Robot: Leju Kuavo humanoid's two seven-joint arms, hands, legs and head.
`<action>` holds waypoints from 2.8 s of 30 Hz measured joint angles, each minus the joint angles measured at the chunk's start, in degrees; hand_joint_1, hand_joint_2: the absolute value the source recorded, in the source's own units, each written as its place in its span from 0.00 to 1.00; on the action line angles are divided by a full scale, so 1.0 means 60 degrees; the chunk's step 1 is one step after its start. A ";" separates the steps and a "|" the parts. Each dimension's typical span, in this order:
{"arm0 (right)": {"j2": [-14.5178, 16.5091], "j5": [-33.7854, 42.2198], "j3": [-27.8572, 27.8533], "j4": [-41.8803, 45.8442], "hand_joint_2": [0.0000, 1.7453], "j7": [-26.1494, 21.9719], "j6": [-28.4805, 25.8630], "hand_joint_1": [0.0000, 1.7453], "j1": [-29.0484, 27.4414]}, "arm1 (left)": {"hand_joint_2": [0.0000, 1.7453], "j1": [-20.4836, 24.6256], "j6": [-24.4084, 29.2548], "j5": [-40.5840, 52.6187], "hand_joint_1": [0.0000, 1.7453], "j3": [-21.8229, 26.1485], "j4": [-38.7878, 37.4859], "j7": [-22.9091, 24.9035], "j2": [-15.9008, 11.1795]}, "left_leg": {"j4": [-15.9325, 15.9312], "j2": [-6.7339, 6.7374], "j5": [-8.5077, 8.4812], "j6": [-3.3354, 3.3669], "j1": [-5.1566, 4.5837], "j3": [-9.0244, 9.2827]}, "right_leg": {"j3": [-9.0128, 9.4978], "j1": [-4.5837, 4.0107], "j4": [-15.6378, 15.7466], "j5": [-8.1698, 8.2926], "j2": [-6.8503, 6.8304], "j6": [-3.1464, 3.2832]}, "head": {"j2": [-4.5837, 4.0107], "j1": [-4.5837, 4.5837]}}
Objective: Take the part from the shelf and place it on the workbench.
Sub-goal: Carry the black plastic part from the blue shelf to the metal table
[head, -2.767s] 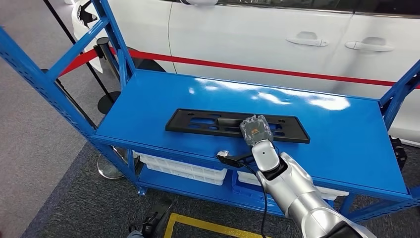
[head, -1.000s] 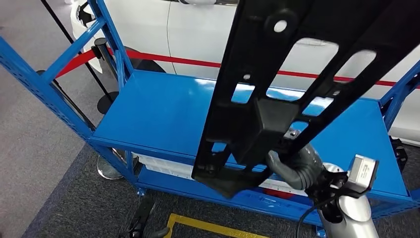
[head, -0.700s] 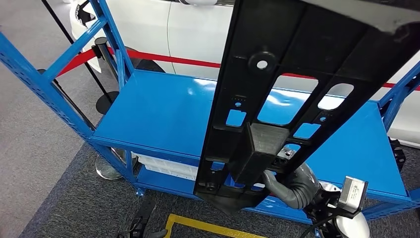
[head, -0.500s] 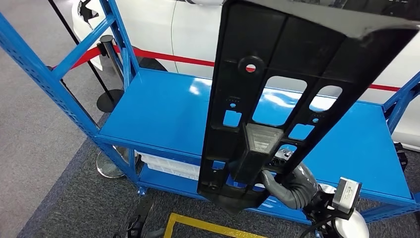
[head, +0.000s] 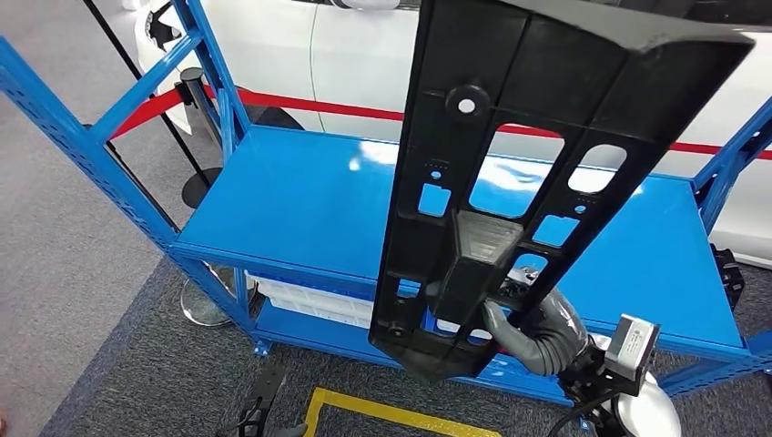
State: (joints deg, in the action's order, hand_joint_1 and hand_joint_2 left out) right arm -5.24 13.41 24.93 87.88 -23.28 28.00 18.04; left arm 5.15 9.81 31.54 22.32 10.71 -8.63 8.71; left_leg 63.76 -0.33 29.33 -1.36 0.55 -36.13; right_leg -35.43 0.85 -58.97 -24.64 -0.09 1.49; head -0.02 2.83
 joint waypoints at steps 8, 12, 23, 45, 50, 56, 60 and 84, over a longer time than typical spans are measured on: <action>0.0026 -0.0044 -0.0073 0.0107 1.00 0.0098 -0.0100 1.00 -0.0197 | 1.00 0.0012 -0.0113 0.0061 0.00 0.0000 0.0000 0.0044 -0.0010 | -0.0610 0.0012 0.0294 0.0137 -0.0039 0.1187 | -0.0596 -0.0070 -0.0005 0.0557 -0.0022 -0.0059 | 0.0000 0.0002; 0.0038 -0.0045 -0.0097 0.0165 1.00 0.0100 -0.0106 1.00 -0.0229 | 1.00 0.0004 -0.0117 0.0064 0.00 0.0000 0.0000 0.0048 -0.0011 | -0.1153 0.0030 -0.0051 0.0343 -0.0126 0.1335 | -0.0634 -0.0026 0.0131 0.0871 -0.0037 -0.0308 | 0.0000 0.0025; 0.0027 -0.0047 -0.0244 0.0208 1.00 0.0103 -0.0106 1.00 -0.0315 | 1.00 0.0013 -0.0139 0.0113 0.00 0.0011 0.0000 0.0088 0.0002 | -0.0964 0.0100 -0.1215 0.0388 -0.0065 -0.0152 | 0.0398 0.0010 -0.0891 -0.0678 0.0017 -0.0487 | 0.0000 0.0025; 0.0102 0.0167 -0.0465 0.0312 1.00 0.0060 0.0084 1.00 -0.0246 | 1.00 -0.0154 -0.0117 0.0160 0.00 0.0023 -0.0004 0.0538 -0.0035 | -0.1408 0.0112 -0.0313 0.0492 -0.0140 0.1363 | -0.0736 -0.0035 -0.0130 0.0413 -0.0049 -0.0357 | 0.0000 0.0108; 0.0076 0.0163 -0.0561 0.0264 1.00 0.0000 0.0088 1.00 -0.0319 | 1.00 -0.0154 -0.0163 0.0186 0.00 0.0033 -0.0004 0.0556 -0.0014 | -0.1367 0.0151 -0.0966 0.0527 -0.0099 0.0536 | -0.1048 0.0027 -0.2481 -0.1109 -0.0018 -0.0517 | 0.0000 0.0102; 0.0040 0.0157 -0.0621 0.0248 1.00 -0.0050 0.0099 1.00 -0.0353 | 1.00 -0.0162 -0.0190 0.0239 0.00 0.0033 -0.0004 0.0576 0.0004 | -0.0905 0.0144 -0.1401 0.0230 -0.0081 -0.0304 | 0.1043 0.0022 -0.0068 -0.0927 0.0017 -0.0424 | 0.0000 0.0121; 0.0040 0.0157 -0.0649 0.0247 1.00 -0.0063 0.0120 1.00 -0.0387 | 1.00 -0.0227 -0.0215 0.0245 0.00 0.0032 -0.0004 0.0575 0.0003 | -0.0631 0.0126 -0.1156 -0.0008 -0.0011 -0.0512 | 0.0791 0.0010 0.0029 -0.0635 -0.0029 -0.0051 | 0.0000 0.0129; 0.0056 0.0145 -0.0956 0.0457 1.00 -0.0194 0.0216 1.00 -0.0878 | 1.00 -0.0291 0.0022 0.0374 0.00 0.0077 -0.0004 0.0355 0.0014 | -0.1116 -0.0457 -0.0455 0.0379 -0.0063 0.0886 | -0.0094 0.0094 -0.0704 -0.0322 0.0336 -0.0487 | 0.0000 0.0134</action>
State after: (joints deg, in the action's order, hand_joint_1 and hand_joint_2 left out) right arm -4.90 14.28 19.20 90.62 -24.44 29.29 12.77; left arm 3.41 9.94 33.79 22.78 10.69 -6.50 8.79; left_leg 57.07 -3.07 26.60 0.91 0.17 -30.81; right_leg -36.00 1.42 -63.20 -26.57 1.92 -1.43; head -0.02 3.63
